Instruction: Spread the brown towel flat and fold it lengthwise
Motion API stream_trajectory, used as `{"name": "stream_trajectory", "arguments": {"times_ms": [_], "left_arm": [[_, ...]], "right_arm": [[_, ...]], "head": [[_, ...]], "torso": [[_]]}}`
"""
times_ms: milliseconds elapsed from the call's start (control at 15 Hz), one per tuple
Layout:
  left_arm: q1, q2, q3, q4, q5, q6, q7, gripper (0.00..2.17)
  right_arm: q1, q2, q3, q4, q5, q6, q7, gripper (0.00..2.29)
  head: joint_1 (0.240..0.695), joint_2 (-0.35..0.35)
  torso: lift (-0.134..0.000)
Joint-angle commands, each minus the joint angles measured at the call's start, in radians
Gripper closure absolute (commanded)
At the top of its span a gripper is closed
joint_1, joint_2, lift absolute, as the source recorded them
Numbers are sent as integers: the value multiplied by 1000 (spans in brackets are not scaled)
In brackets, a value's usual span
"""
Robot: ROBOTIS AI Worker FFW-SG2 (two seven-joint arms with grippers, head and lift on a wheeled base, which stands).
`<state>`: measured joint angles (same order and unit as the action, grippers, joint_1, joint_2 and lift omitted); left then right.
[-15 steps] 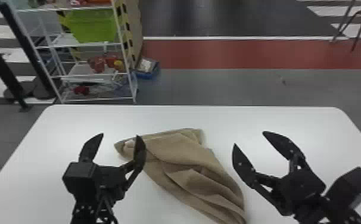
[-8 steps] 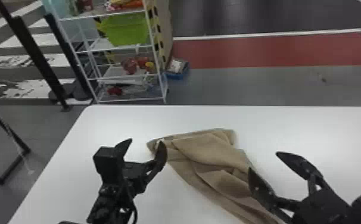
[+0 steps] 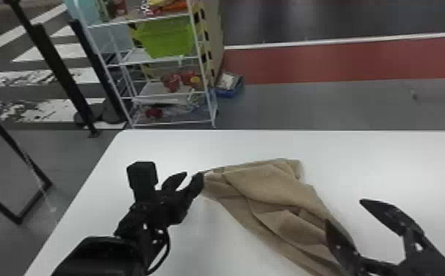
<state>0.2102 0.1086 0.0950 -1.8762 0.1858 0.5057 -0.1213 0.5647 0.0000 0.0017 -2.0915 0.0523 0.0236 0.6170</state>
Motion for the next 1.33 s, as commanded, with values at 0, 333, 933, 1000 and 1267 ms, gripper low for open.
{"name": "stream_trajectory", "arguments": {"times_ms": [0, 333, 933, 1000, 1267], "left_arm": [[-15, -3, 20, 16, 37, 24, -18, 728], [-48, -1, 26, 57, 43, 58, -26, 724], [-55, -6, 22, 23, 52, 181, -67, 1838], [-38, -6, 29, -14, 61, 178, -63, 1865], [37, -10, 74, -181, 126, 144, -14, 1865]], "right_arm": [[1, 1, -5, 1, -3, 0, 0, 282], [-6, 1, -8, 10, -5, 0, 0, 282], [-28, 1, -46, 47, -45, -9, 0, 282], [-32, 1, -49, 51, -54, -9, 0, 282], [-35, 1, -48, 61, -57, -12, 0, 279]], "head": [[695, 200], [695, 200], [695, 158], [695, 154], [695, 156]], "torso": [[-123], [-123], [-123], [-123], [-123]]}}
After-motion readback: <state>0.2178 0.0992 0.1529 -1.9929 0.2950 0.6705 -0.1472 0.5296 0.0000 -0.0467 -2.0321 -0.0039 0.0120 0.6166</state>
